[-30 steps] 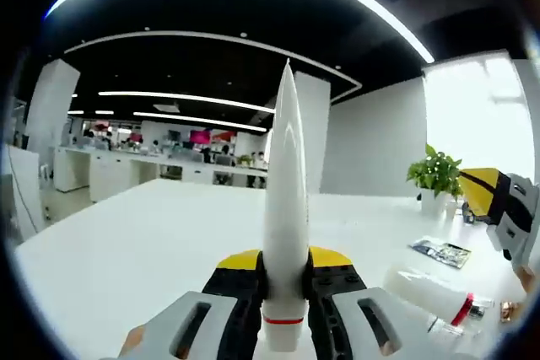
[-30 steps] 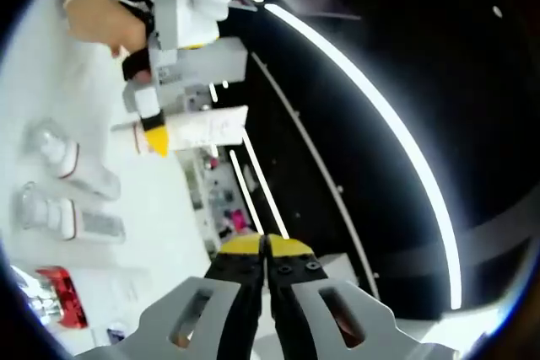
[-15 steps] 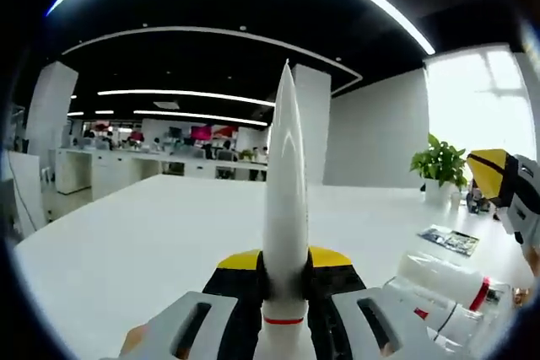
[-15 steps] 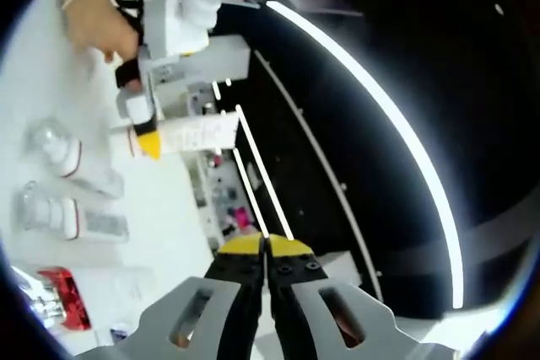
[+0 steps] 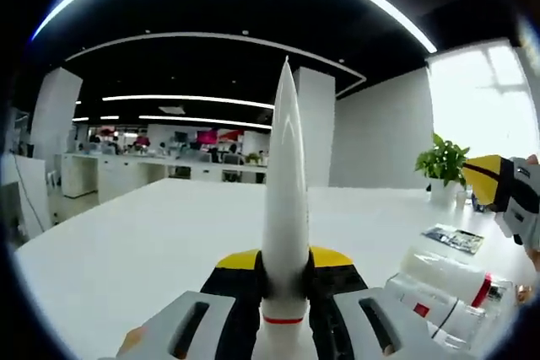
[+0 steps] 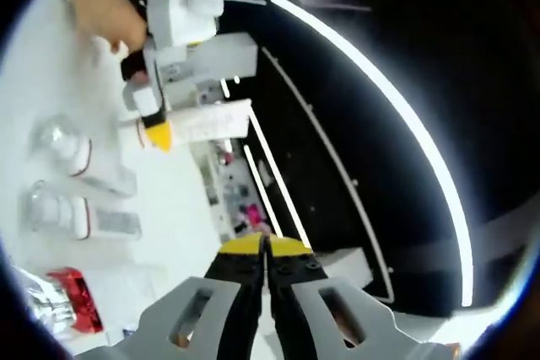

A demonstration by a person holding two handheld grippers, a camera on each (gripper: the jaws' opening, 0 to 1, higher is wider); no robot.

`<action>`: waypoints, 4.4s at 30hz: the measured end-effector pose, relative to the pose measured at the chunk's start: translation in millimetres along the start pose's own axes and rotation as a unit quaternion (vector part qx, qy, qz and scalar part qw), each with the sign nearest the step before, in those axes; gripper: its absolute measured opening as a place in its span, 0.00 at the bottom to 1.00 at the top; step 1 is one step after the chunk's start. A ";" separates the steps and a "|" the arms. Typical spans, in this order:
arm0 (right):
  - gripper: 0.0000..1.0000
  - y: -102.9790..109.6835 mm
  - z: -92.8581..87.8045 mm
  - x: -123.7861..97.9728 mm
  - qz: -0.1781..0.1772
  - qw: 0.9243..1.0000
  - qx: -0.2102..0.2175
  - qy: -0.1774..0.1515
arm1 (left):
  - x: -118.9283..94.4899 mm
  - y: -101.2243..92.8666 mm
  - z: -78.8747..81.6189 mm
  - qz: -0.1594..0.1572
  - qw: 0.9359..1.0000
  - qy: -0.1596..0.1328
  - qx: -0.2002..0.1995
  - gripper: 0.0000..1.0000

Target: Arrange the skincare products in the storage area until every visible bottle or jar stands upright without overlapping.

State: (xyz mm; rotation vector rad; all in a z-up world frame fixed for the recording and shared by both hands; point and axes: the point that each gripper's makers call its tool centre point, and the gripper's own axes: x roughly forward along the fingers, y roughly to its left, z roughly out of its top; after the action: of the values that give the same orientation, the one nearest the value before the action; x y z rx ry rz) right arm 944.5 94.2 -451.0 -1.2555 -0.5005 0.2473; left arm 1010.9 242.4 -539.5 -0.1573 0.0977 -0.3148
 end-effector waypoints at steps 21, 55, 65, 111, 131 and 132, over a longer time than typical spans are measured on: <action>0.00 -3.2 1.6 3.9 -0.011 0.999 -0.031 0.012 | -15.1 -4.8 -7.1 0.022 0.999 0.004 0.048 0.20; 0.00 8.8 -24.1 16.3 0.023 0.998 0.014 0.051 | -13.7 -7.5 -8.4 0.006 0.998 0.027 0.055 0.22; 0.00 3.5 -14.5 4.3 0.013 0.999 0.006 0.048 | -6.6 -6.7 -17.6 0.000 0.996 0.043 0.077 0.23; 0.00 6.3 -41.4 11.9 0.026 0.991 0.083 0.099 | -1.4 34.6 -26.4 0.053 0.993 0.094 0.055 0.21; 0.04 8.6 -37.2 0.5 0.049 0.986 0.131 0.095 | -26.8 44.2 -26.4 0.053 0.990 0.120 0.049 0.19; 0.05 8.6 -37.5 2.5 0.050 0.985 0.139 0.094 | -29.3 43.7 -33.1 0.048 0.989 0.138 0.035 0.19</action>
State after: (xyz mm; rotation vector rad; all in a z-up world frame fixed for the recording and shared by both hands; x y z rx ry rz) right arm 965.7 66.3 -466.9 -1.0186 -0.2313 0.2702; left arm 992.3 288.1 -577.4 -0.0376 0.3676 -0.2416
